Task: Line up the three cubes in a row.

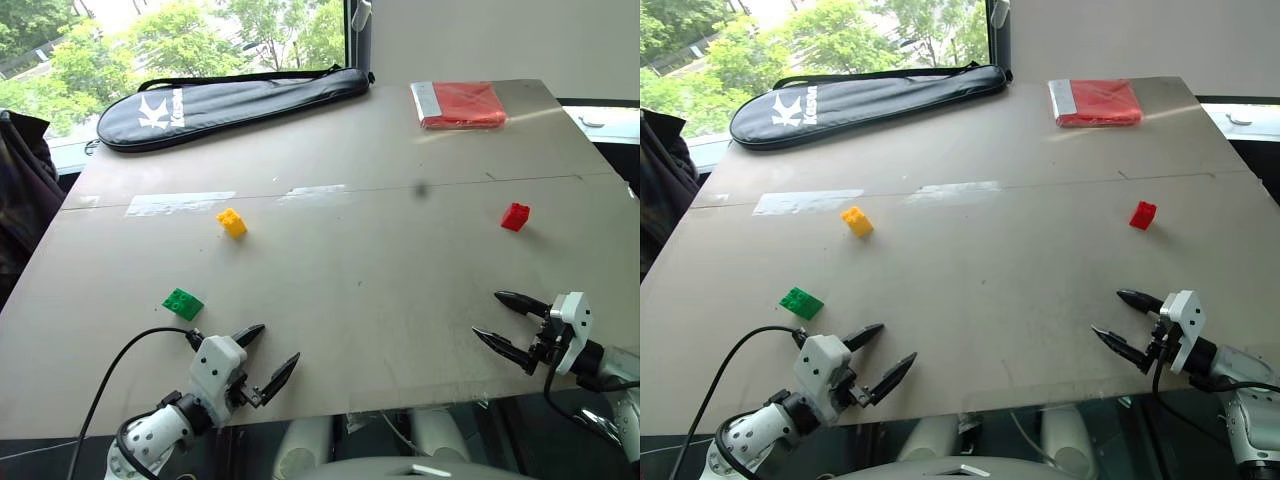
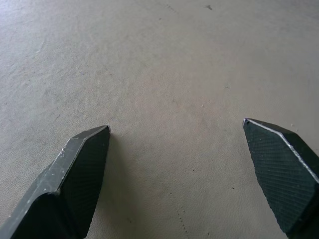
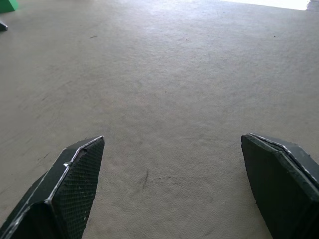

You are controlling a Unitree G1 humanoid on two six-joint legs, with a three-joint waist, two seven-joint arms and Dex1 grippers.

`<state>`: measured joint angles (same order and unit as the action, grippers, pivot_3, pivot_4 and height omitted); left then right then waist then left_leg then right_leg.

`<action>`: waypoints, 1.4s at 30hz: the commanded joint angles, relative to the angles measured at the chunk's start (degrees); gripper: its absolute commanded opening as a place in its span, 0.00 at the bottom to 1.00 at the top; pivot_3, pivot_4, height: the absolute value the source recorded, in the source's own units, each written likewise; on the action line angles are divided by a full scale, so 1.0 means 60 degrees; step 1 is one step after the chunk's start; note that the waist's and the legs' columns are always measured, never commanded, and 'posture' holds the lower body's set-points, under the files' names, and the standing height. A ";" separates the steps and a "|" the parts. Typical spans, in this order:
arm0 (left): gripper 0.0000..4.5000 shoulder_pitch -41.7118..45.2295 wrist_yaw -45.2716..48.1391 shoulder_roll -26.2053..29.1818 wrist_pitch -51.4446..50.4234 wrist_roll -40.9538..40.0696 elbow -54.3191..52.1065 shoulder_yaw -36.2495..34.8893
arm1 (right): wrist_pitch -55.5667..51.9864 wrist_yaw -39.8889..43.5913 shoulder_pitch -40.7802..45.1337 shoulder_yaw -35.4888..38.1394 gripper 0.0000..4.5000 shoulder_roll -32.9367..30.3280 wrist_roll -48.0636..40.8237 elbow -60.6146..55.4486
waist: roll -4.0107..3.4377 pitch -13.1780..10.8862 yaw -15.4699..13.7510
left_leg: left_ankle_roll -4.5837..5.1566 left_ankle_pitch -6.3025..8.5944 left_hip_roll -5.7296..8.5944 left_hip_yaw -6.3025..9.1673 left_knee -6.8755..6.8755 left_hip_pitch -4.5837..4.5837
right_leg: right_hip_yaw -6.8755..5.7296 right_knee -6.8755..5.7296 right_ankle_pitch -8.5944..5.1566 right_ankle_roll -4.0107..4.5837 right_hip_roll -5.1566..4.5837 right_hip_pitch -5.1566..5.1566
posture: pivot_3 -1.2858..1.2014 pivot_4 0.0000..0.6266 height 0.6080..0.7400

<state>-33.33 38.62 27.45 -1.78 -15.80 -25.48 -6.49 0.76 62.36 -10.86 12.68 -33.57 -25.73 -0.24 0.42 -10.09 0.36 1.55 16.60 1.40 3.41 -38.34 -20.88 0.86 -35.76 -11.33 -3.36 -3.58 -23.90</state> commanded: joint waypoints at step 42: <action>0.97 0.1263 -0.0141 0.0500 -0.1784 -0.0246 -0.1057 0.0397 | -0.1693 -0.3129 0.0694 0.0589 1.00 -0.0060 0.0523 -0.0523 | 0.0019 -0.0005 0.0030 | 0.0008 0.0003 -0.0001 -0.0008 -0.0008 0.0006 | -0.0019 -0.0006 0.0002 0.0000 -0.0002 0.0003 | 0.52 0.24 0.79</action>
<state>-26.56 37.33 29.55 -11.56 -16.03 -28.82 -3.88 -6.94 47.83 -8.08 12.72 -34.56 -21.30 -2.86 0.54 -10.12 0.54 1.60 16.62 1.39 3.35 -38.39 -20.84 0.76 -35.79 -11.32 -3.36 -3.59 -23.88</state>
